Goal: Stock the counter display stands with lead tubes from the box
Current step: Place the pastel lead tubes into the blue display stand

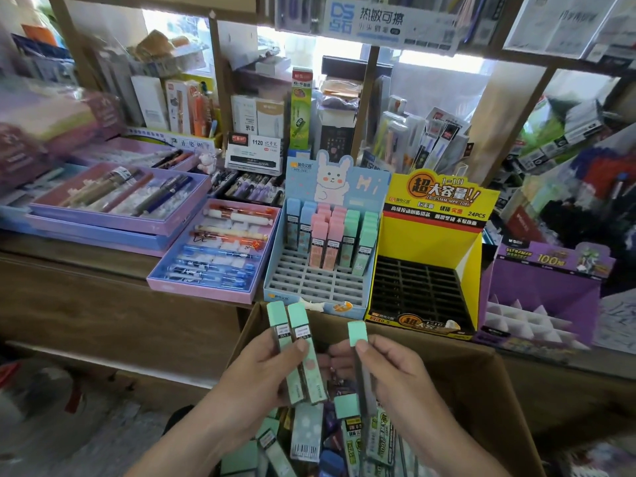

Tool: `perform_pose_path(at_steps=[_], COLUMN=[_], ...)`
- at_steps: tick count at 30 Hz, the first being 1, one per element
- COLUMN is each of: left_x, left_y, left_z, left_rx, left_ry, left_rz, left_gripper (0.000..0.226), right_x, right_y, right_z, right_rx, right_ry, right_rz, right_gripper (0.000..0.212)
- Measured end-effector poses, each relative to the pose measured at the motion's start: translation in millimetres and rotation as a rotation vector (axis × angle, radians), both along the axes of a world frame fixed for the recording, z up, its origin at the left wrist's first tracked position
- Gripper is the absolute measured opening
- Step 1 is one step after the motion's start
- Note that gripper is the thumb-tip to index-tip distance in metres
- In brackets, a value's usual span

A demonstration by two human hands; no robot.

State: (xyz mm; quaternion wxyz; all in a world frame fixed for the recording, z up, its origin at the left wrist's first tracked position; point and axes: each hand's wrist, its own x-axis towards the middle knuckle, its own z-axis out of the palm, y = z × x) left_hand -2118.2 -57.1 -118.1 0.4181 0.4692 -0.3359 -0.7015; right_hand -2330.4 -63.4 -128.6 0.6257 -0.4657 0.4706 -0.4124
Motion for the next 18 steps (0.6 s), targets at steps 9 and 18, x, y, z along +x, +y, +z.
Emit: perform_pose_path(at_steps=[9,18], left_x=[10,13], left_y=[-5,-6], left_z=[-3,-5], left_rx=[-0.035,-0.028], left_ry=[-0.004,0.004], left_rz=[0.054,0.091], left_gripper=[0.022,0.024], right_x=[-10,-19], right_y=[-9,-24], right_z=[22,38], right_rx=[-0.187,-0.143], right_ry=[0.201,-0.061], right_rz=[-0.04,-0.023], right_gripper=[0.039,0.017])
